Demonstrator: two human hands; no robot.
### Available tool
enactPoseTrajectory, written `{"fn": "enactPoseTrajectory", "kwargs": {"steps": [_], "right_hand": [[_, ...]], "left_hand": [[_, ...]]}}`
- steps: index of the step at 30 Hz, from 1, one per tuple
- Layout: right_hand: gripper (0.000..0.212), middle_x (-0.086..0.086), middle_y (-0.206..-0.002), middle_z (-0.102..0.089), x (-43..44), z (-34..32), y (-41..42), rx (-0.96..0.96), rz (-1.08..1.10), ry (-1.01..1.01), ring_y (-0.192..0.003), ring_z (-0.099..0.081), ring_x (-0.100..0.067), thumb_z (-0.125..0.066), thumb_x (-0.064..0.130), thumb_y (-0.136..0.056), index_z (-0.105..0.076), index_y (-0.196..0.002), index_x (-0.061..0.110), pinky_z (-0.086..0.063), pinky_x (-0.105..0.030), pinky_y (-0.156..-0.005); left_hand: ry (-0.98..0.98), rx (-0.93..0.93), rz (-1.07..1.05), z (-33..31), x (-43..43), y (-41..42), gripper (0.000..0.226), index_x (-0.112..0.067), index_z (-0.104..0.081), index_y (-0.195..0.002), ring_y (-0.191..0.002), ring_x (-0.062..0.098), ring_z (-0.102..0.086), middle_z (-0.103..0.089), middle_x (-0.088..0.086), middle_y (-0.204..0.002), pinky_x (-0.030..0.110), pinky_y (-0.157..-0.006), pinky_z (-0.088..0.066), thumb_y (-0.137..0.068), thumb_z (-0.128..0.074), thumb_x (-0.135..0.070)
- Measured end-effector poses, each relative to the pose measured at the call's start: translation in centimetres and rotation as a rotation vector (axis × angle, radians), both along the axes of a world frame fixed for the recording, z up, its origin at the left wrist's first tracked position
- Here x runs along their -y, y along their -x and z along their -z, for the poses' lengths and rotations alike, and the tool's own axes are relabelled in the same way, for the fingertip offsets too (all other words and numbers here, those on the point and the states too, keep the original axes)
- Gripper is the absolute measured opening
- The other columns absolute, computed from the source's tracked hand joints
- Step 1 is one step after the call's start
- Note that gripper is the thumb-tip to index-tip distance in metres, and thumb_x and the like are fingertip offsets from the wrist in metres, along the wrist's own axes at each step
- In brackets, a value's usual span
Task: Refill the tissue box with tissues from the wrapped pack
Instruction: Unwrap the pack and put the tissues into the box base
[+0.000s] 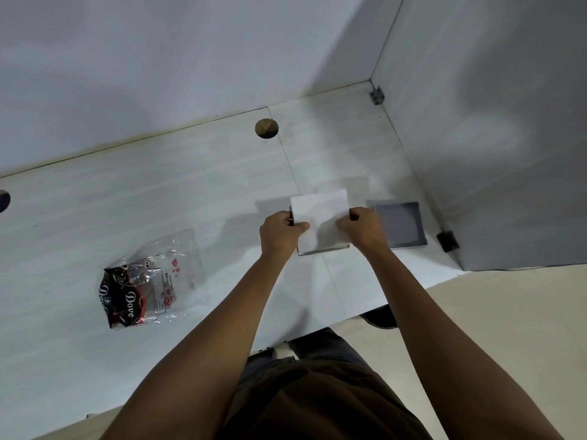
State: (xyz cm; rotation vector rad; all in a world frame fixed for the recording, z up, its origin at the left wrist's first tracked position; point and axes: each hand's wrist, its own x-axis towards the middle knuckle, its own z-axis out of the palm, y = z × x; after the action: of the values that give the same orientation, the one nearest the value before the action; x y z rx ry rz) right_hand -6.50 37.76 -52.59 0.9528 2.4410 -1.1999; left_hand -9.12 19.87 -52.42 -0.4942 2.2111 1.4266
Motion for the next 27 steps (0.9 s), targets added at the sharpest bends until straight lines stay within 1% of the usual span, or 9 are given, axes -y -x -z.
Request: {"fn": "enactPoseTrajectory", "kwargs": {"steps": [3, 6, 8, 11, 13, 16, 19, 22, 27], "right_hand": [[0.016, -0.007, -0.061, -0.05, 0.0, -0.3, 0.0, 0.062, -0.007, -0.008, -0.059, -0.048, -0.023, -0.062, 0.013, -0.079, -0.059, -0.065, 0.005, -0.037, -0.027, -0.055], [0.012, -0.005, -0.061, -0.054, 0.0, -0.4, 0.2, 0.112, -0.026, -0.022, -0.061, -0.053, -0.025, -0.064, 0.011, -0.076, -0.062, -0.064, 0.007, -0.036, -0.025, -0.051], [0.008, -0.007, -0.07, -0.062, 0.3, -0.6, 0.4, 0.131, -0.068, -0.073, -0.069, -0.06, -0.028, -0.067, 0.01, -0.075, -0.069, -0.079, 0.004, -0.039, -0.025, -0.051], [0.045, -0.012, -0.102, -0.069, 0.9, -0.7, 0.4, 0.093, -0.184, -0.191, -0.093, -0.067, -0.033, -0.072, 0.011, -0.078, -0.059, -0.121, 0.007, -0.054, -0.035, -0.073], [0.059, -0.015, -0.115, -0.064, 1.2, -0.7, 0.1, 0.058, -0.294, -0.266, -0.1, -0.066, -0.037, -0.072, 0.015, -0.082, -0.047, -0.135, 0.015, -0.056, -0.044, -0.085], [0.065, -0.014, -0.127, -0.058, 1.3, -0.6, -0.4, 0.017, -0.416, -0.321, -0.105, -0.065, -0.039, -0.066, 0.019, -0.091, -0.037, -0.148, 0.027, -0.056, -0.047, -0.088], [0.056, -0.013, -0.129, -0.055, 1.1, -0.6, -1.0, -0.064, -0.427, -0.326, -0.106, -0.063, -0.034, -0.058, 0.023, -0.098, -0.039, -0.151, 0.029, -0.056, -0.043, -0.087], [0.051, -0.013, -0.137, -0.052, 0.8, -0.1, -1.6, -0.207, -0.517, -0.447, -0.122, -0.054, -0.033, -0.06, 0.017, -0.096, -0.049, -0.145, 0.026, -0.059, -0.048, -0.088], [0.058, -0.013, -0.16, -0.038, 0.1, 1.1, -1.9, -0.272, -0.783, -0.555, -0.146, -0.035, -0.039, -0.07, 0.005, -0.088, -0.054, -0.142, 0.018, -0.046, -0.055, -0.104]], "left_hand": [[0.102, -0.015, 0.031, -0.1, -0.5, -0.3, 0.024, -0.008, -0.072, -0.092, -0.085, 0.025, -0.071, -0.074, 0.004, -0.088, 0.032, -0.073, -0.056, -0.075, -0.082, -0.021], [0.202, -0.006, 0.08, -0.6, -1.2, -0.3, 0.033, -0.004, -0.067, -0.099, -0.092, 0.027, -0.068, -0.073, 0.009, -0.098, 0.026, -0.066, -0.043, -0.076, -0.082, -0.021], [0.233, 0.013, 0.097, -0.8, -1.3, -0.2, 0.048, -0.005, -0.057, -0.111, -0.098, 0.03, -0.066, -0.07, 0.01, -0.105, 0.029, -0.07, -0.042, -0.074, -0.083, -0.019], [0.353, -0.072, 0.207, -1.2, -1.5, -0.3, 0.066, -0.008, -0.042, -0.126, -0.1, 0.036, -0.066, -0.064, 0.014, -0.115, 0.036, -0.075, -0.047, -0.075, -0.083, -0.017], [0.506, -0.214, 0.35, -1.1, -1.3, -0.7, 0.075, -0.015, -0.037, -0.14, -0.094, 0.036, -0.067, -0.056, 0.013, -0.123, 0.039, -0.073, -0.051, -0.078, -0.081, -0.017], [0.602, -0.384, 0.484, -0.5, -0.5, -1.3, 0.056, -0.022, -0.046, -0.142, -0.089, 0.031, -0.067, -0.053, 0.011, -0.12, 0.038, -0.07, -0.053, -0.09, -0.069, -0.023], [0.589, -0.435, 0.54, 0.2, 0.5, -1.5, 0.037, -0.022, -0.059, -0.133, -0.095, 0.03, -0.065, -0.055, 0.009, -0.117, 0.04, -0.074, -0.056, -0.096, -0.061, -0.026], [0.651, -0.57, 0.646, 0.8, 1.1, -1.5, 0.041, -0.019, -0.064, -0.126, -0.113, 0.029, -0.059, -0.059, 0.007, -0.127, 0.041, -0.072, -0.059, -0.087, -0.074, -0.022], [0.75, -0.648, 0.835, 1.8, 1.7, -1.1, 0.051, -0.009, -0.059, -0.133, -0.145, 0.033, -0.036, -0.046, 0.007, -0.154, 0.047, -0.097, -0.049, -0.086, -0.074, -0.025]]}}
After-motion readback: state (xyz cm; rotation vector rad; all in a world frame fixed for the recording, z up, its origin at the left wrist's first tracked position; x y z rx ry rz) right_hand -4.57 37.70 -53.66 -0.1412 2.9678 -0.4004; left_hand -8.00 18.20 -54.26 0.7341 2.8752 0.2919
